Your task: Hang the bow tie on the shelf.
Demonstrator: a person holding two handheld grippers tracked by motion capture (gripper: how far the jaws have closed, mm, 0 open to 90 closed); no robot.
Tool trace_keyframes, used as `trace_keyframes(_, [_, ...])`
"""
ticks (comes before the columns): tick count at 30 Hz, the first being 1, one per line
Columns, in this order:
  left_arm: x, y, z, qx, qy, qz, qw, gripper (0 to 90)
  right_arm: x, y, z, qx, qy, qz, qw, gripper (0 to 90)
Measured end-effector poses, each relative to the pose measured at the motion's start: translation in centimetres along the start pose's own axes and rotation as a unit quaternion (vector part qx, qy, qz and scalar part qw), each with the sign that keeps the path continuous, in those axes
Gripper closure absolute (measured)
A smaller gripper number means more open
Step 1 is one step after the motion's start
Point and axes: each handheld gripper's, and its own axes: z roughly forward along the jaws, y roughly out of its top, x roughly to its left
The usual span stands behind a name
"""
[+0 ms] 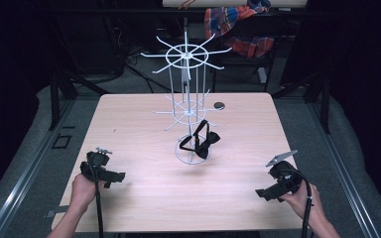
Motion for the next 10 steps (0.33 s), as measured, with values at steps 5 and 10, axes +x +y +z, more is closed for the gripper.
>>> trace_keyframes(5, [-0.09, 0.05, -0.03, -0.001, 0.001, 0.000, 1.0000, 0.1, -0.39, -0.18, 0.13, 0.008, 0.001, 0.003, 1.0000, 5.2])
trace_keyframes(10, [-0.13, 0.14, 0.07, 0.001, 0.002, 0.002, 1.0000, 0.1, -0.73, -0.17, 0.30, 0.018, -0.004, 0.000, 0.9998, 5.2])
